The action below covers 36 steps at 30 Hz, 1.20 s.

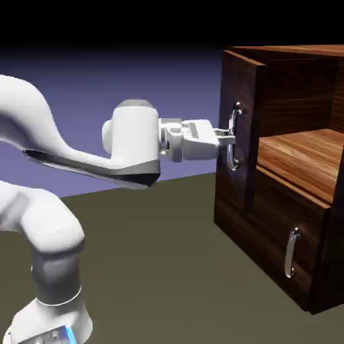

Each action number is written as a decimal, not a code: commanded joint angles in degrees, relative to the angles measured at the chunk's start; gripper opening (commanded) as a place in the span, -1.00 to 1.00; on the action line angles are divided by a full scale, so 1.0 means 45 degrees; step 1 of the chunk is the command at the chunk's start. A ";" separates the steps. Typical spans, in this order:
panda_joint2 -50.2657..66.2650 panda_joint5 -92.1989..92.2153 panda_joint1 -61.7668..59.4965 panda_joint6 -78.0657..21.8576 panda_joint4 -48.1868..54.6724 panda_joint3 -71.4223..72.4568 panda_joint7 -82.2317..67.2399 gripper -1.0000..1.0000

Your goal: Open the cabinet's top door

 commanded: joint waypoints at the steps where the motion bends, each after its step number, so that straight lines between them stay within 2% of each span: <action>1: -0.0156 0.0358 -0.0438 0.0087 -0.0153 0.0463 -0.0007 -1.00; 9: -0.1998 0.3871 -0.3622 0.1153 -0.1323 0.3883 -0.0835 -1.00; 18: -0.4429 0.8854 -0.3531 0.0087 -0.2720 0.5636 -0.4209 -1.00; 28: -0.6412 1.4390 -0.1098 -0.4025 -0.3364 0.8715 -0.6941 -1.00; 36: -0.6156 1.8244 0.0227 -0.8216 -0.2146 1.2402 -0.7461 -1.00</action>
